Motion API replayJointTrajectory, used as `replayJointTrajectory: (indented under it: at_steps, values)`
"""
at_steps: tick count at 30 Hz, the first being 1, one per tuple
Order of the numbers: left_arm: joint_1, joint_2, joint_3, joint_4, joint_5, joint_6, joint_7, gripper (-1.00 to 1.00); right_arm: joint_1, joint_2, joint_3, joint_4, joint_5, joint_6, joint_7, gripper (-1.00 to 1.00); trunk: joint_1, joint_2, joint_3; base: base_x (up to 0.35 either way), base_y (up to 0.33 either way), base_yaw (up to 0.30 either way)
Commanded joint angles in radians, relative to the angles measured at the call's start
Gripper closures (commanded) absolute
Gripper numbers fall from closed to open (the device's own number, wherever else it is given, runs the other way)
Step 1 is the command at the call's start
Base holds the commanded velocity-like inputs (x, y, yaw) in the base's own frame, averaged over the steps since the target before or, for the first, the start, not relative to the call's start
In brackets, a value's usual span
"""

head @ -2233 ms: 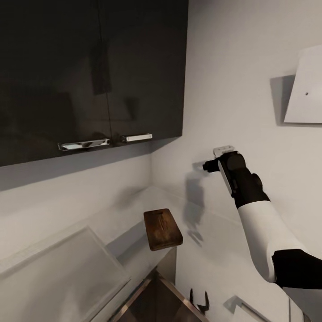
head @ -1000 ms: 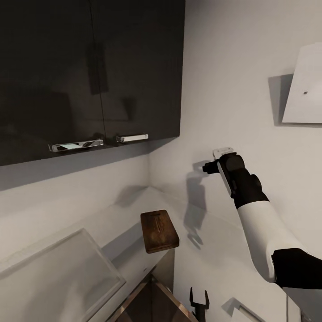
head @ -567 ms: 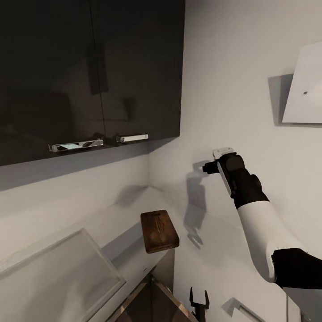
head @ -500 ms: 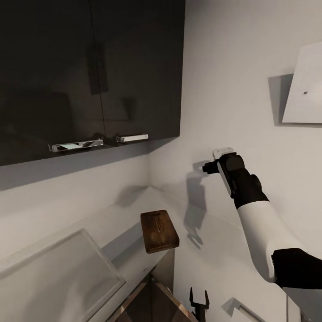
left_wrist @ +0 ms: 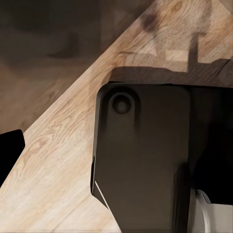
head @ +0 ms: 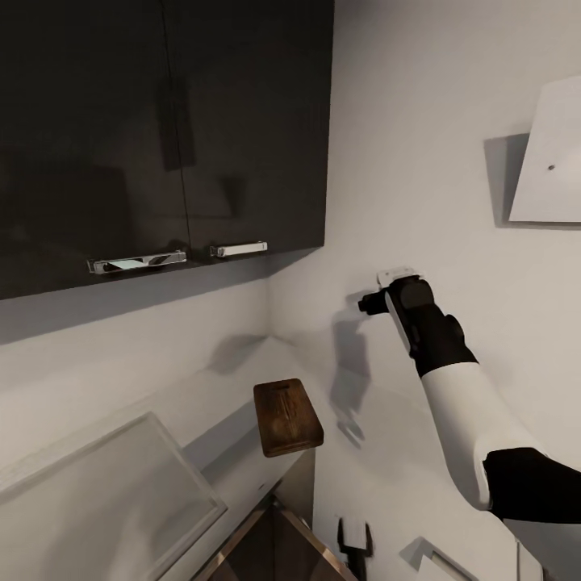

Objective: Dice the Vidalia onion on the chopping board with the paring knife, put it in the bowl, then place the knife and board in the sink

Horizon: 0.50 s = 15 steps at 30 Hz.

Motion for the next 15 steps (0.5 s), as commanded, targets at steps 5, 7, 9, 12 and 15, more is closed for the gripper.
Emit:
replayJointTrajectory:
  at_steps: [5, 7, 9, 12, 15]
  values:
    - [0.001, 0.0, -0.001, 0.001, 0.006, -0.001, 0.002, -1.0, 0.0, 0.034, 0.018, 0.072, 0.01, 0.003, 0.039, -1.0, 0.0, -0.001, 0.0, 0.0, 0.0, 0.0]
    - [0.001, 0.0, -0.001, 0.0, 0.006, -0.001, 0.002, -1.0, 0.0, 0.043, 0.043, 0.097, 0.01, 0.001, 0.067, -1.0, 0.0, -0.001, 0.0, 0.0, 0.0, 0.0]
    - [0.001, 0.0, -0.001, 0.0, 0.006, -0.001, 0.002, -1.0, 0.0, 0.051, 0.084, 0.118, 0.01, -0.004, 0.106, -1.0, 0.0, -0.001, 0.0, 0.0, 0.0, 0.0]
    - [0.001, 0.0, -0.001, 0.0, 0.006, -0.001, 0.001, -1.0, 0.0, 0.063, 0.12, 0.129, 0.01, -0.014, 0.153, -1.0, 0.0, -0.001, 0.0, 0.0, 0.0, 0.0]
    - [0.001, 0.0, -0.001, 0.0, 0.006, -0.001, -0.002, -1.0, 0.0, 0.095, 0.13, 0.132, 0.01, -0.04, 0.178, -1.0, 0.0, -0.001, 0.0, 0.0, 0.0, 0.0]
